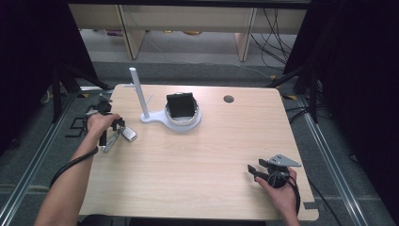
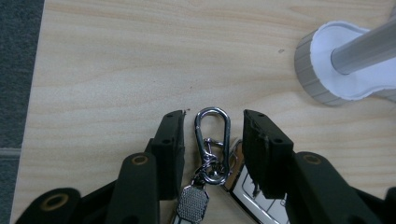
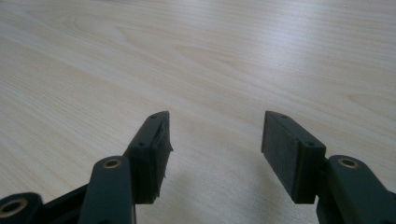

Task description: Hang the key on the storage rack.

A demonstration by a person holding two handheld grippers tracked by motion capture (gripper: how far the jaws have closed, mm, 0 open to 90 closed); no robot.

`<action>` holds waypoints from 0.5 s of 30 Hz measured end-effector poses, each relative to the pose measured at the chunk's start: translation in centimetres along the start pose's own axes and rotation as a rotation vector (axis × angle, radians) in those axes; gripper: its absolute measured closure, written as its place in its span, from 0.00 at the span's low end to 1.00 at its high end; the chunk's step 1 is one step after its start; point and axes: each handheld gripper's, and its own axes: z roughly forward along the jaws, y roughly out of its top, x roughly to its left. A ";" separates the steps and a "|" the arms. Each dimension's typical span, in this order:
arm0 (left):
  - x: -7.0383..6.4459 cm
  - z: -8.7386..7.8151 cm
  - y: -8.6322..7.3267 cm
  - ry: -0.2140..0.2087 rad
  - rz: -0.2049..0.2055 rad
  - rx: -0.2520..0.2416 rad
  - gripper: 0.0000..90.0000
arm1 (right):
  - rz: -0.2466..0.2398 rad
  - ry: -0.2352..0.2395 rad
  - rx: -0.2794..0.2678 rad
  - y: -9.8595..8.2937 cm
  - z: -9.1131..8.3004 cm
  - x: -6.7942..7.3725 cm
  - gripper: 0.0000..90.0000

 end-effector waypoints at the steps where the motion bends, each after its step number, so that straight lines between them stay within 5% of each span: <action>1: -0.1 0.1 0.0 -0.005 0.001 0.000 0.65 | -0.002 -0.002 0.000 0.0 0.0 0.0 0.48; 7: 0.0 0.6 0.1 -0.005 -0.027 0.014 0.66 | -0.001 0.001 -0.003 0.0 0.0 0.0 0.48; 13: 0.0 0.7 0.2 0.011 -0.009 0.026 0.69 | -0.001 0.001 0.000 0.0 0.0 0.0 0.48; 15: 0.0 0.7 0.2 0.015 -0.001 0.034 0.70 | 0.032 -0.005 0.023 0.0 -0.2 0.3 0.48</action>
